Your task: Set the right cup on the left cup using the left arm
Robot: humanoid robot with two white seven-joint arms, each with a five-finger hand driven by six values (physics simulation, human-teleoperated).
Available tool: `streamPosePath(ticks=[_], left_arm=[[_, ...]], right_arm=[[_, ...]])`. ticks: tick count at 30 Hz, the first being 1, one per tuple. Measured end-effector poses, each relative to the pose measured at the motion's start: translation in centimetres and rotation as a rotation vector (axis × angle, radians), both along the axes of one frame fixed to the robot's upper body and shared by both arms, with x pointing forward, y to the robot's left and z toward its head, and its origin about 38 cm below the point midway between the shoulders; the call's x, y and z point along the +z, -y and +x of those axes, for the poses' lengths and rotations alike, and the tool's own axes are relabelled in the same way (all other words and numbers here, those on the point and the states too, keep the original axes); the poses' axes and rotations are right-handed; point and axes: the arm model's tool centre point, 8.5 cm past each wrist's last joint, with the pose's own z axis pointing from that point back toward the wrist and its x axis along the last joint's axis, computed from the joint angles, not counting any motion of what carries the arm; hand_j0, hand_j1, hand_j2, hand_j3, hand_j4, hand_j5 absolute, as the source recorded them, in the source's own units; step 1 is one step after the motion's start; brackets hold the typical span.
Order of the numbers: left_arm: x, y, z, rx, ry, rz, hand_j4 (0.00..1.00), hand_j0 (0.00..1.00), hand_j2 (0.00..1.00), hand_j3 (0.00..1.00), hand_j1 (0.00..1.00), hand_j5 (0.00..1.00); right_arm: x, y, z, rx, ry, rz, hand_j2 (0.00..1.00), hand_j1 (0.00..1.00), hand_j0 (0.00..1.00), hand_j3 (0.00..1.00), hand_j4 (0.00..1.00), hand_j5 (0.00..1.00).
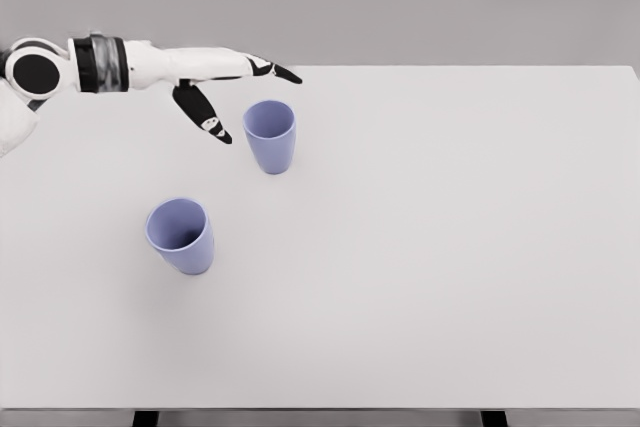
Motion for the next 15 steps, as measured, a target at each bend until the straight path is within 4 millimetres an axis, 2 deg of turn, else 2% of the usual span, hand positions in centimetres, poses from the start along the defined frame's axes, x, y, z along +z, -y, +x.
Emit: streamPosePath(ticks=[6, 12, 15], left_arm=[[-0.4, 1.2, 0.1, -0.013, -0.008, -0.007, 1.00, 1.00, 1.00, 1.00, 1.00, 1.00], [-0.8, 0.6, 0.6, 0.003, 0.017, 0.053, 1.00, 1.00, 1.00, 1.00, 1.00, 1.00], [-1.7, 0.7, 0.5, 0.003, 0.010, 0.070, 1.00, 1.00, 1.00, 1.00, 1.00, 1.00]], right_arm=[[0.0, 0.0, 0.0, 0.001, 0.000, 0.000, 1.00, 1.00, 1.00, 1.00, 1.00, 1.00], [0.0, 0.0, 0.0, 0.001, 0.000, 0.000, 1.00, 1.00, 1.00, 1.00, 1.00, 1.00], [0.0, 0.0, 0.0, 0.001, 0.000, 0.000, 1.00, 1.00, 1.00, 1.00, 1.00, 1.00]])
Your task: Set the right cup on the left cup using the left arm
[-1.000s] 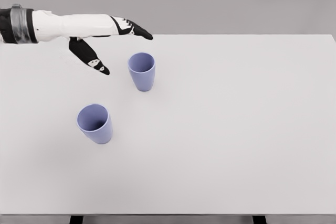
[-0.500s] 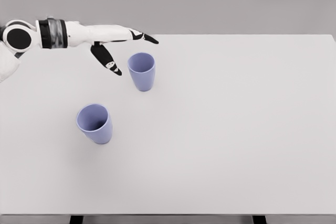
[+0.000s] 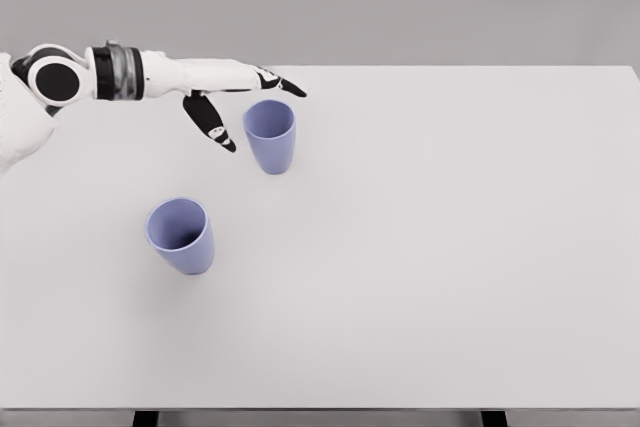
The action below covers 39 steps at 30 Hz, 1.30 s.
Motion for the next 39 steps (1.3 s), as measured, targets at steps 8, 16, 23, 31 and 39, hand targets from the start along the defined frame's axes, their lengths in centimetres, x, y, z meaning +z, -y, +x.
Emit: streamPosePath(ticks=[8, 16, 23, 31, 39], left_arm=[[-0.1, 1.4, 0.0, -0.024, 0.003, -0.002, 1.00, 1.00, 1.00, 1.00, 1.00, 1.00], [-0.4, 0.9, 0.2, -0.007, -0.001, 0.005, 1.00, 1.00, 1.00, 1.00, 1.00, 1.00], [-0.7, 1.2, 0.9, 0.007, 0.037, 0.050, 1.00, 1.00, 1.00, 1.00, 1.00, 1.00], [-1.9, 2.0, 0.6, -0.004, 0.022, 0.051, 1.00, 1.00, 1.00, 1.00, 1.00, 1.00], [-2.2, 2.0, 0.5, -0.001, 0.015, 0.048, 0.70, 0.70, 0.70, 0.70, 0.70, 0.70]], right_arm=[[0.0, 0.0, 0.0, 0.000, 0.000, 0.000, 1.00, 1.00, 1.00, 1.00, 1.00, 1.00], [0.0, 0.0, 0.0, 0.000, 0.000, 0.000, 1.00, 1.00, 1.00, 1.00, 1.00, 1.00], [0.0, 0.0, 0.0, 0.000, 0.000, 0.000, 1.00, 1.00, 1.00, 1.00, 1.00, 1.00], [0.0, 0.0, 0.0, 0.000, 0.000, 0.000, 1.00, 1.00, 1.00, 1.00, 1.00, 1.00], [0.0, 0.0, 0.0, 0.000, 0.000, 0.000, 1.00, 1.00, 1.00, 1.00, 1.00, 1.00]])
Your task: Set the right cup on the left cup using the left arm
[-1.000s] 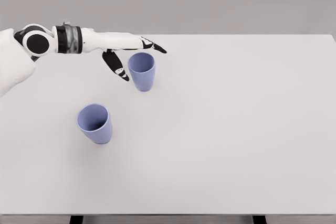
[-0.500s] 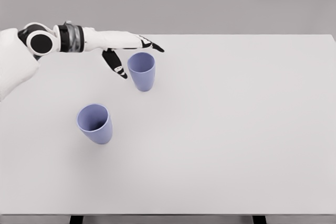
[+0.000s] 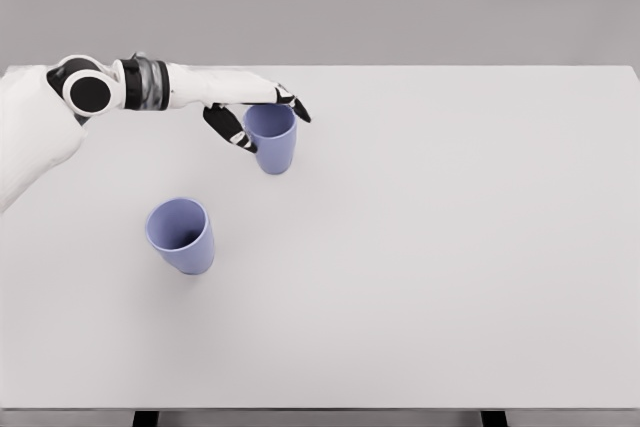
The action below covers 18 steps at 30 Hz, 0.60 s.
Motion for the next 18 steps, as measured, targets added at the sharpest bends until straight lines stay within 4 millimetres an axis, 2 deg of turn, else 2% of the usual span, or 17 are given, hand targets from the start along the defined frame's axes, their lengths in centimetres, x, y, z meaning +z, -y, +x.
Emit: streamPosePath(ticks=[4, 10, 13, 18], left_arm=[[-0.2, -0.2, -0.1, 0.007, -0.006, -0.004, 0.69, 0.69, 0.69, 0.69, 0.69, 0.69], [0.1, -0.4, -0.2, 0.001, 0.001, -0.012, 0.62, 0.62, 0.62, 0.62, 0.62, 0.62], [1.5, -0.4, -0.5, -0.015, 0.031, -0.036, 0.62, 0.62, 0.62, 0.62, 0.62, 0.62], [4.3, -1.7, -2.0, -0.051, 0.072, -0.078, 0.61, 0.61, 0.61, 0.61, 0.61, 0.61]], right_arm=[[0.0, 0.0, 0.0, 0.000, 0.000, 0.000, 1.00, 1.00, 1.00, 1.00, 1.00, 1.00], [0.0, 0.0, 0.0, 0.000, 0.000, 0.000, 1.00, 1.00, 1.00, 1.00, 1.00, 1.00], [0.0, 0.0, 0.0, 0.000, 0.000, 0.000, 1.00, 1.00, 1.00, 1.00, 1.00, 1.00], [0.0, 0.0, 0.0, 0.000, 0.000, 0.000, 1.00, 1.00, 1.00, 1.00, 1.00, 1.00]])
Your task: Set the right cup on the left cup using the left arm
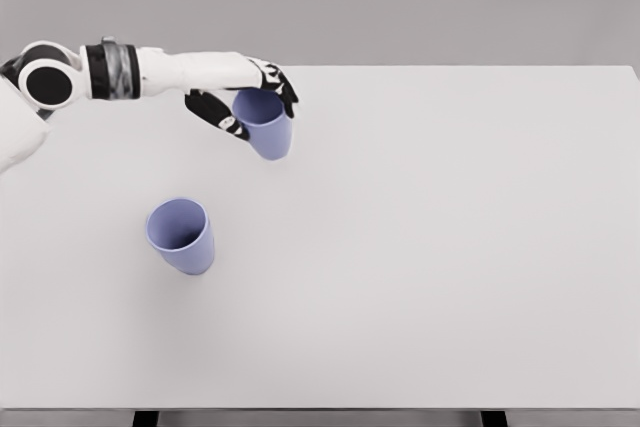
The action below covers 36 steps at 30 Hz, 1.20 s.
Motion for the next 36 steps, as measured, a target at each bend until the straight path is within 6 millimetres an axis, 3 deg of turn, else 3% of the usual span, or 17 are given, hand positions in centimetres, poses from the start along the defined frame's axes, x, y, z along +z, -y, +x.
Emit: streamPosePath(ticks=[6, 12, 17, 24, 31, 36], left_arm=[[3.7, -2.8, -3.1, -0.040, 0.037, -0.046, 0.61, 0.61, 0.61, 0.61, 0.61, 0.61], [8.2, -7.3, -8.0, -0.056, 0.073, -0.061, 0.61, 0.61, 0.61, 0.61, 0.61, 0.61], [10.7, -9.4, -11.5, -0.061, 0.087, -0.060, 0.61, 0.61, 0.61, 0.61, 0.61, 0.61], [9.9, -10.7, -13.7, -0.053, 0.027, -0.065, 0.60, 0.60, 0.60, 0.60, 0.60, 0.60], [8.1, -11.2, -14.3, -0.042, -0.029, -0.060, 0.60, 0.60, 0.60, 0.60, 0.60, 0.60], [8.0, -11.5, -14.4, -0.032, -0.033, -0.055, 0.60, 0.60, 0.60, 0.60, 0.60, 0.60]], right_arm=[[0.0, 0.0, 0.0, 0.000, 0.000, 0.000, 1.00, 1.00, 1.00, 1.00, 1.00, 1.00], [0.0, 0.0, 0.0, 0.000, 0.000, 0.000, 1.00, 1.00, 1.00, 1.00, 1.00, 1.00], [0.0, 0.0, 0.0, 0.000, 0.000, 0.000, 1.00, 1.00, 1.00, 1.00, 1.00, 1.00], [0.0, 0.0, 0.0, 0.000, 0.000, 0.000, 1.00, 1.00, 1.00, 1.00, 1.00, 1.00], [0.0, 0.0, 0.0, 0.000, 0.000, 0.000, 1.00, 1.00, 1.00, 1.00, 1.00, 1.00], [0.0, 0.0, 0.0, 0.000, 0.000, 0.000, 1.00, 1.00, 1.00, 1.00, 1.00, 1.00]])
